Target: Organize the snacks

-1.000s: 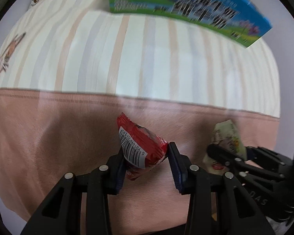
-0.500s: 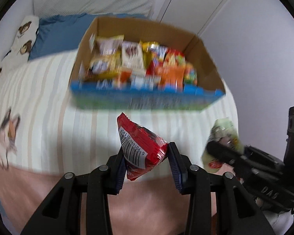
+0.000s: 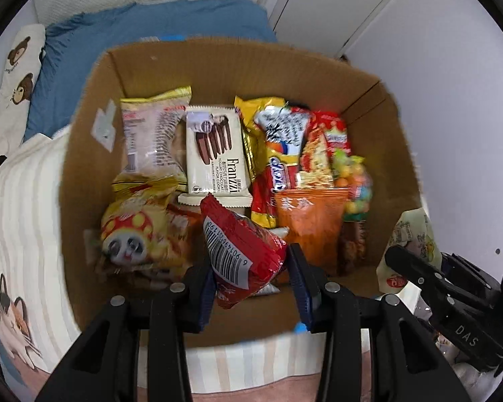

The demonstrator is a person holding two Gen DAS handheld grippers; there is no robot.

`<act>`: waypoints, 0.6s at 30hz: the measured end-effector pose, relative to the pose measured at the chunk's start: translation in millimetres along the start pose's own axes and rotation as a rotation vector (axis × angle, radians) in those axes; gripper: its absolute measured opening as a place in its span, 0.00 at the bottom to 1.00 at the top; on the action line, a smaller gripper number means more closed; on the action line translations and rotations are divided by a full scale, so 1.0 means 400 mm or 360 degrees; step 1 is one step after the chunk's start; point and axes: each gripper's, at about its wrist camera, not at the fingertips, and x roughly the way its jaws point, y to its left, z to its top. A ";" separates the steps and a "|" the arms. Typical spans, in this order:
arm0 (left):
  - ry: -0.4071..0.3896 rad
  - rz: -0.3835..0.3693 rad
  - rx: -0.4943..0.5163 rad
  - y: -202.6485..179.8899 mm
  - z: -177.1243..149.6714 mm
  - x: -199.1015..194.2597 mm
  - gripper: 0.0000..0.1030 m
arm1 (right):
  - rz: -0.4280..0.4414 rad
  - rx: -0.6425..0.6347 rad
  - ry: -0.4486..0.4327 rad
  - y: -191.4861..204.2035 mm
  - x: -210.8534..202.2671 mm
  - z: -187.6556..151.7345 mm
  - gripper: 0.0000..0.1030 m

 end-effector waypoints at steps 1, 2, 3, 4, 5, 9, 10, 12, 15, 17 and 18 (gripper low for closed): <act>0.0003 0.0008 0.0013 -0.001 0.007 0.014 0.36 | -0.0017 0.0003 0.0023 -0.005 0.017 0.006 0.36; 0.0024 0.0024 0.0018 -0.002 0.012 0.030 0.36 | -0.0027 0.0003 0.0042 -0.008 0.030 0.012 0.36; 0.0043 0.0035 0.0023 -0.004 0.019 0.043 0.36 | -0.0038 0.0004 0.0062 -0.010 0.041 0.017 0.36; 0.0034 0.0033 0.0037 -0.005 0.022 0.053 0.36 | -0.0045 0.0007 0.0078 -0.014 0.047 0.022 0.36; 0.0041 0.0044 0.0039 -0.006 0.024 0.061 0.36 | -0.0047 0.0011 0.0105 -0.017 0.058 0.026 0.36; 0.0062 0.0042 0.0010 -0.002 0.025 0.071 0.38 | -0.0052 0.0038 0.0152 -0.027 0.076 0.043 0.37; 0.0063 0.0041 -0.0008 0.001 0.024 0.069 0.38 | -0.0065 0.0035 0.0159 -0.028 0.079 0.047 0.38; 0.0064 0.0051 -0.0036 0.006 0.024 0.063 0.40 | -0.0117 0.0026 0.0182 -0.027 0.083 0.055 0.76; 0.0031 0.0081 -0.0052 0.012 0.024 0.043 0.77 | -0.0143 0.0018 0.0172 -0.023 0.075 0.064 0.93; -0.0008 0.0108 -0.0044 0.014 0.022 0.025 0.89 | -0.0166 0.0012 0.0178 -0.019 0.069 0.067 0.94; -0.0018 0.0124 -0.0044 0.015 0.021 0.014 0.89 | -0.0173 0.0009 0.0179 -0.017 0.065 0.068 0.94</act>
